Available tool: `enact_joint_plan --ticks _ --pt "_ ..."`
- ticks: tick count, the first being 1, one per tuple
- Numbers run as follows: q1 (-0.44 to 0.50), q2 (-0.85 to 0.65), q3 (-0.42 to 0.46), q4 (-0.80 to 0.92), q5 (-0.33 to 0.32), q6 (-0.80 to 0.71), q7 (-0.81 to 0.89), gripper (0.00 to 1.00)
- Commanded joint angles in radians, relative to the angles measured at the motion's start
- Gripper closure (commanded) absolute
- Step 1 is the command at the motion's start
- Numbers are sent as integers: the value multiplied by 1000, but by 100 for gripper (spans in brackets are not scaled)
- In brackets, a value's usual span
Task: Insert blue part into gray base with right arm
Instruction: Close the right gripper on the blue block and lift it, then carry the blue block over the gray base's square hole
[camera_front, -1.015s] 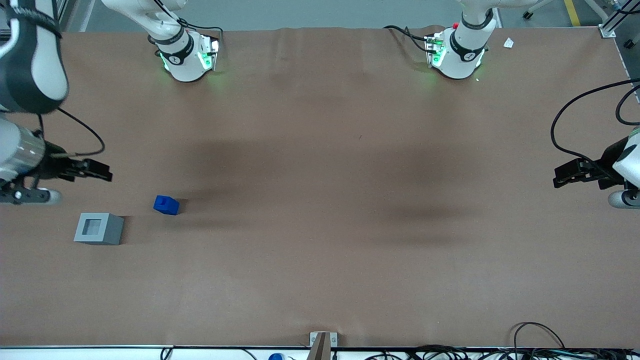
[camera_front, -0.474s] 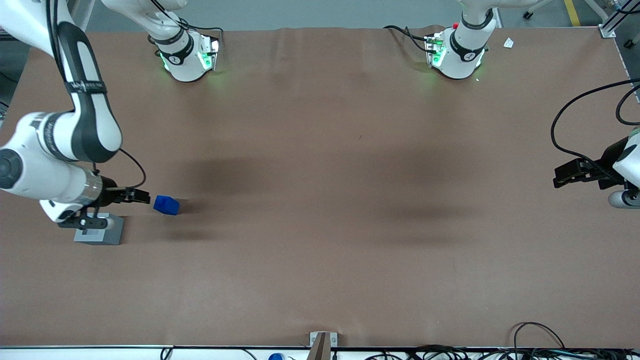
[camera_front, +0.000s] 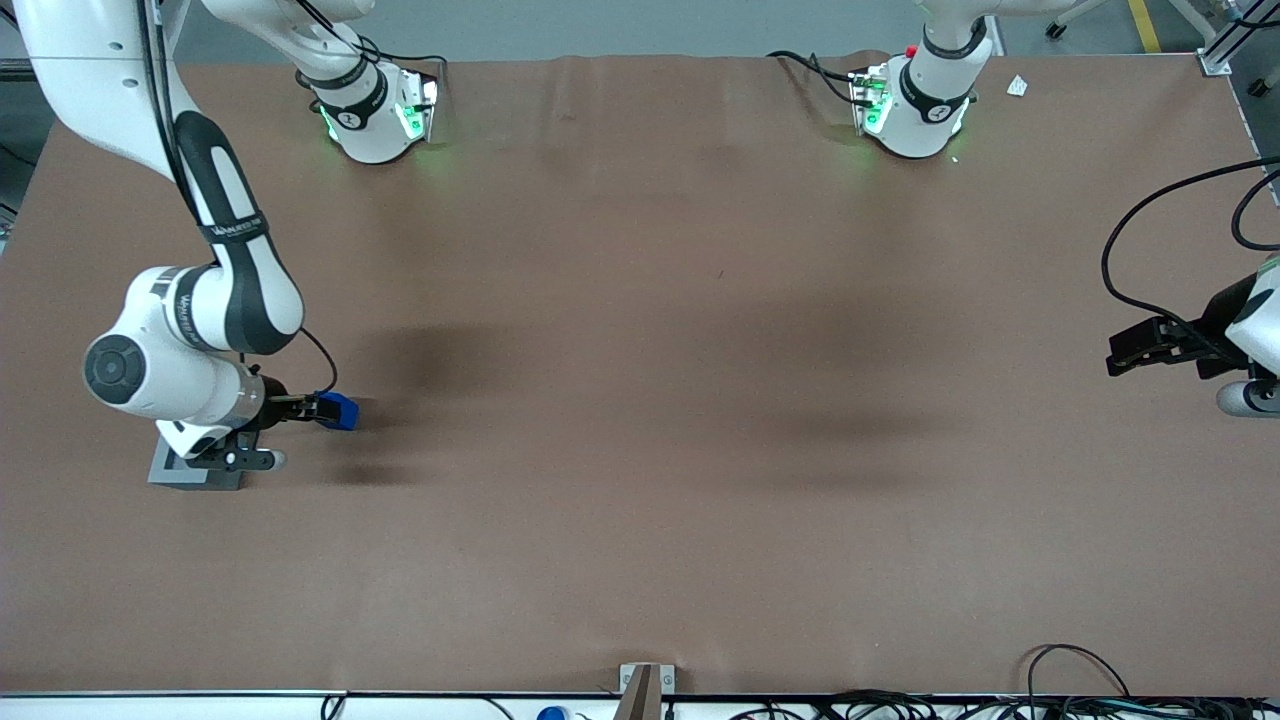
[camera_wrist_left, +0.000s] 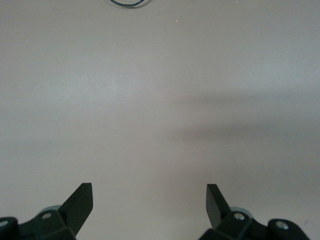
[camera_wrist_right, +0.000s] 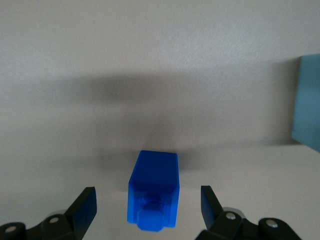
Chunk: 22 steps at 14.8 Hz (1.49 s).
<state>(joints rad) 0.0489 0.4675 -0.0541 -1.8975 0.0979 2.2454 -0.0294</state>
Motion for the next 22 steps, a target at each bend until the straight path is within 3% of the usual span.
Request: enact_joint_plan --ticks 1,6,9,11,13,15,22 --pt "5 3 -3 -32 17 29 11 8" --pt "3 14 -3 -54 17 28 11 15" --pt "-3 13 -3 -60 17 19 13 29" --pt "-4 13 -3 -58 17 11 13 51" --pt "-4 11 -3 -54 17 10 13 82" --pt "-6 10 -6 -48 17 2 28 97" --pt "-92 10 -7 153 16 -228 34 98"
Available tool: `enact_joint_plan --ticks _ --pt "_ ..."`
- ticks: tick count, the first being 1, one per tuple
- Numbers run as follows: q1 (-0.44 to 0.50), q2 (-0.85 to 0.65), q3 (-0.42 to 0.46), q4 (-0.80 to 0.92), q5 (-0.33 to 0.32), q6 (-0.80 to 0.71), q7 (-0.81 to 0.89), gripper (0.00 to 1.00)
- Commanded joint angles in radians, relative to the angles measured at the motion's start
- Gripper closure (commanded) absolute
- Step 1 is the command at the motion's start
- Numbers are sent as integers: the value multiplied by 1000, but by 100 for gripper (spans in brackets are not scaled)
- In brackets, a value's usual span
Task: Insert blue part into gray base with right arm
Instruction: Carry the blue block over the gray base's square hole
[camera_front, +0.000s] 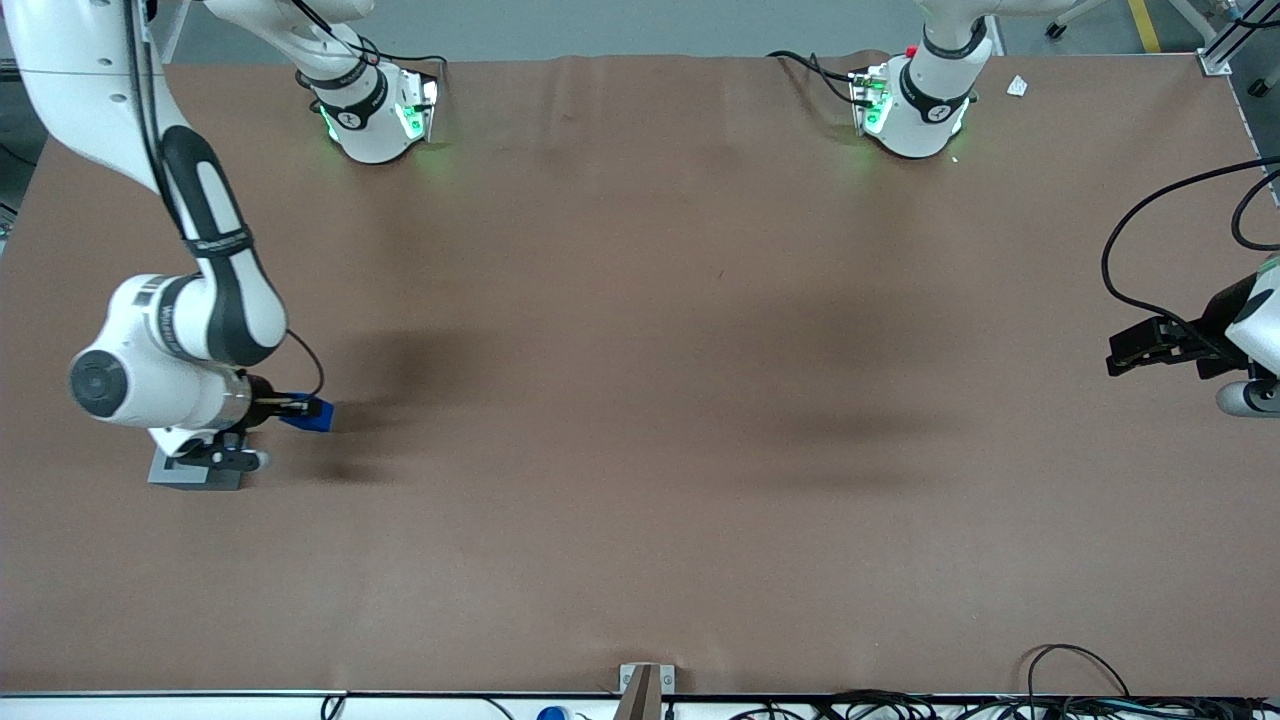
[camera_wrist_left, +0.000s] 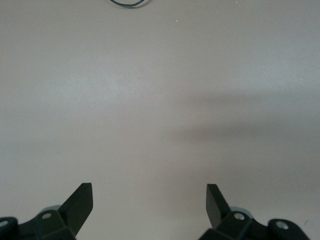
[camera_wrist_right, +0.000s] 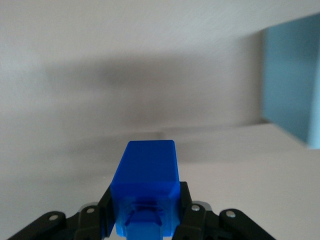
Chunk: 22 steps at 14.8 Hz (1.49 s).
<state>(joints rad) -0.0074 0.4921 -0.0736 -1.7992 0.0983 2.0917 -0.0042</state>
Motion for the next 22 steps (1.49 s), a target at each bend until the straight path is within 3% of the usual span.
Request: enact_joint_plan --ticks 1,6,16,22 --pt "-49 -15 11 90 17 -108 7 99" --pt "-120 48 11 329 1 -334 -7 100" --pt "-192 213 9 547 -94 -338 -111 100" --pt "-227 241 11 557 -94 -311 -173 100"
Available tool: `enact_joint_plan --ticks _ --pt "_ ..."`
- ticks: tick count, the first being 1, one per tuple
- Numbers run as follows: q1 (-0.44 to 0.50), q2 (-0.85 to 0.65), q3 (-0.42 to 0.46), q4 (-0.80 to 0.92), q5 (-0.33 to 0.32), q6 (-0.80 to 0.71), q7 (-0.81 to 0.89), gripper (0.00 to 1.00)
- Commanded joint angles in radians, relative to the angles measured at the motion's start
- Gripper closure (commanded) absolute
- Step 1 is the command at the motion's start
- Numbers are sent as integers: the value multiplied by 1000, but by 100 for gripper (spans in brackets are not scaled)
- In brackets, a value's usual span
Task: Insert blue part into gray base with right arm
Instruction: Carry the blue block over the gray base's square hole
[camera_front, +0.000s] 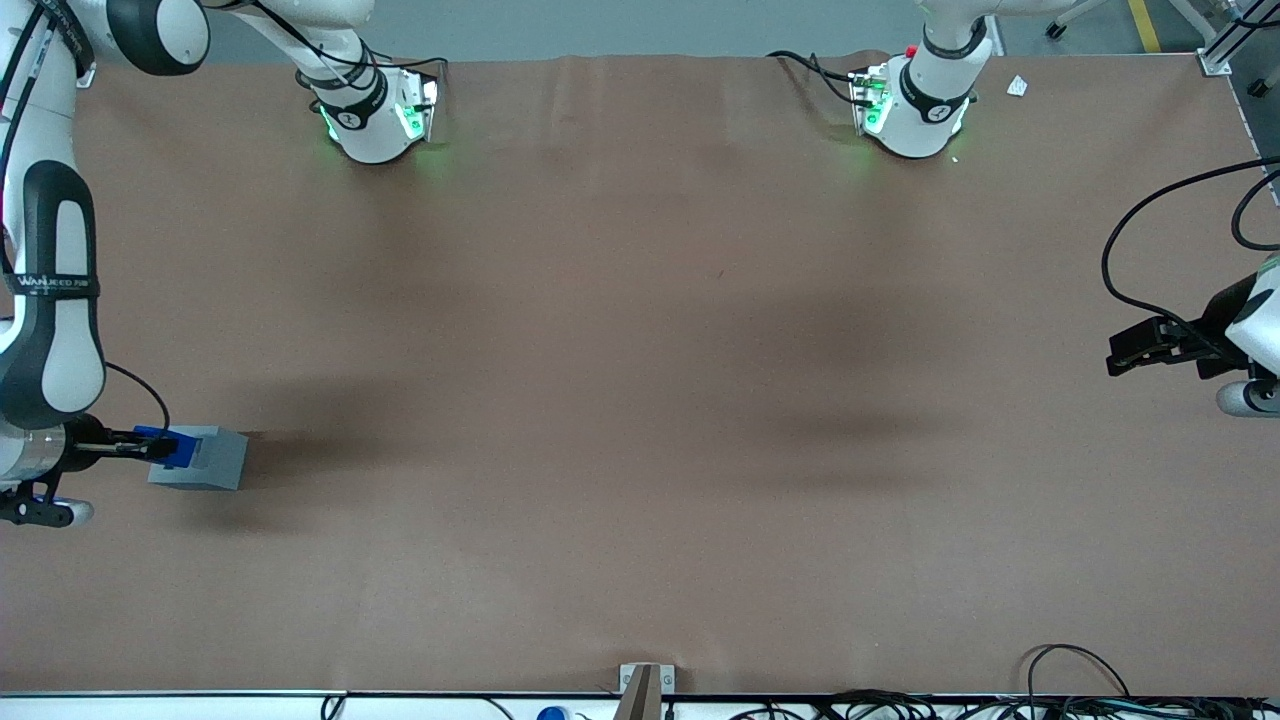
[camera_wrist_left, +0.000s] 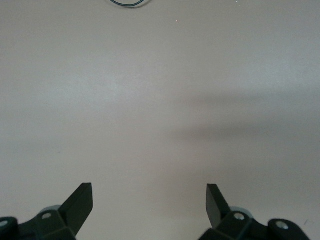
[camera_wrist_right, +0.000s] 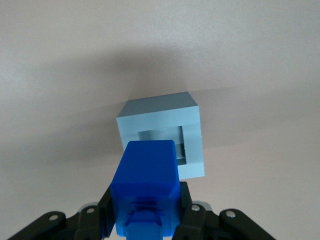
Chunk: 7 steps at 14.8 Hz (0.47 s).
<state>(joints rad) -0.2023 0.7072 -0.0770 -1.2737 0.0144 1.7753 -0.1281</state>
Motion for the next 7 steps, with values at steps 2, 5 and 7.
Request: enact_joint_plan --ticks 2,5,7 --pt "-40 32 16 30 -8 9 -79 100" --pt "-40 38 16 28 -5 10 -81 100" --pt "-39 44 16 28 -5 12 -94 100"
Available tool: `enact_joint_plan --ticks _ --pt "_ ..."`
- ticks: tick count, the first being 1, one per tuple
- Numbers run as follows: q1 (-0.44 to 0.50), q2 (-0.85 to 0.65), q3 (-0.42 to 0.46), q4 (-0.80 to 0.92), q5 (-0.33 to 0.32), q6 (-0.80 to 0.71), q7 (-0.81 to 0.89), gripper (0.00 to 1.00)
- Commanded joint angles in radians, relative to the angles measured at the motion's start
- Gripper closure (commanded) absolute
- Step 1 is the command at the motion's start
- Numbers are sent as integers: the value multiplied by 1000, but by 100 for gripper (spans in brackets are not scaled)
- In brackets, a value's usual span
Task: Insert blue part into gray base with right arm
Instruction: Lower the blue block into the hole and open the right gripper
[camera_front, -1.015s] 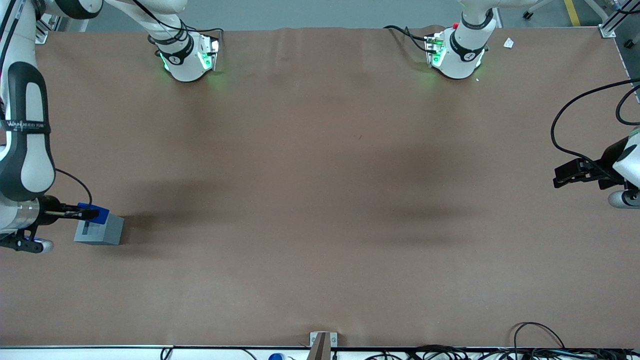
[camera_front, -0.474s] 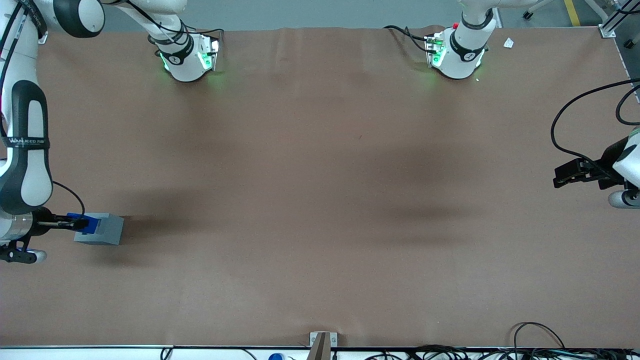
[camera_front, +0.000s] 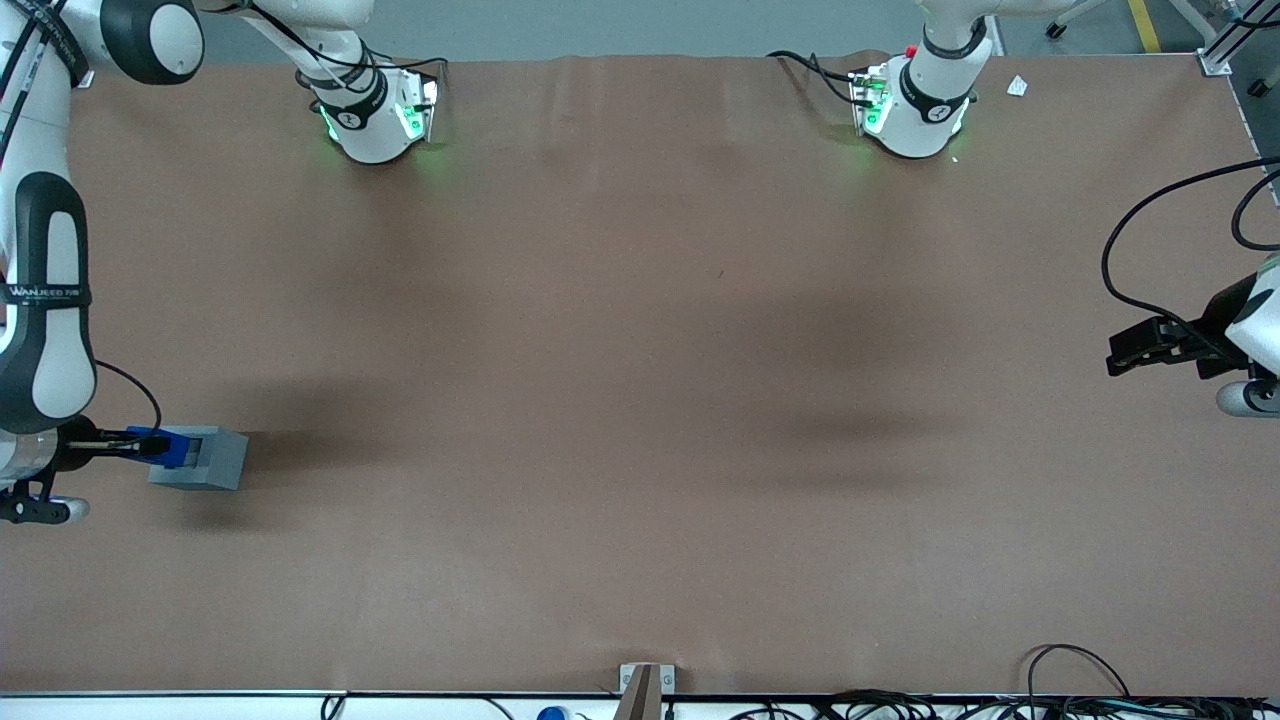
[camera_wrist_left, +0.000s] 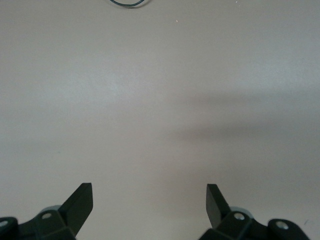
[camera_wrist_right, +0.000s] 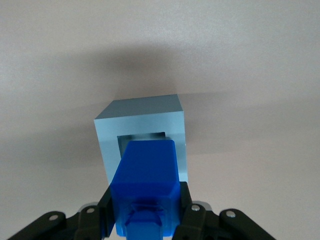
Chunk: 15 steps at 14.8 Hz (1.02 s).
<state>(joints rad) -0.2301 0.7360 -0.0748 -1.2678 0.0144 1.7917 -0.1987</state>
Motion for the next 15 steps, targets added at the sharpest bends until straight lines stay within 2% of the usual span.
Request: enact_joint_plan --ticks 1,15 --pt "-11 19 13 22 -5 -5 -36 100" --pt "-2 31 15 22 -10 20 -88 100"
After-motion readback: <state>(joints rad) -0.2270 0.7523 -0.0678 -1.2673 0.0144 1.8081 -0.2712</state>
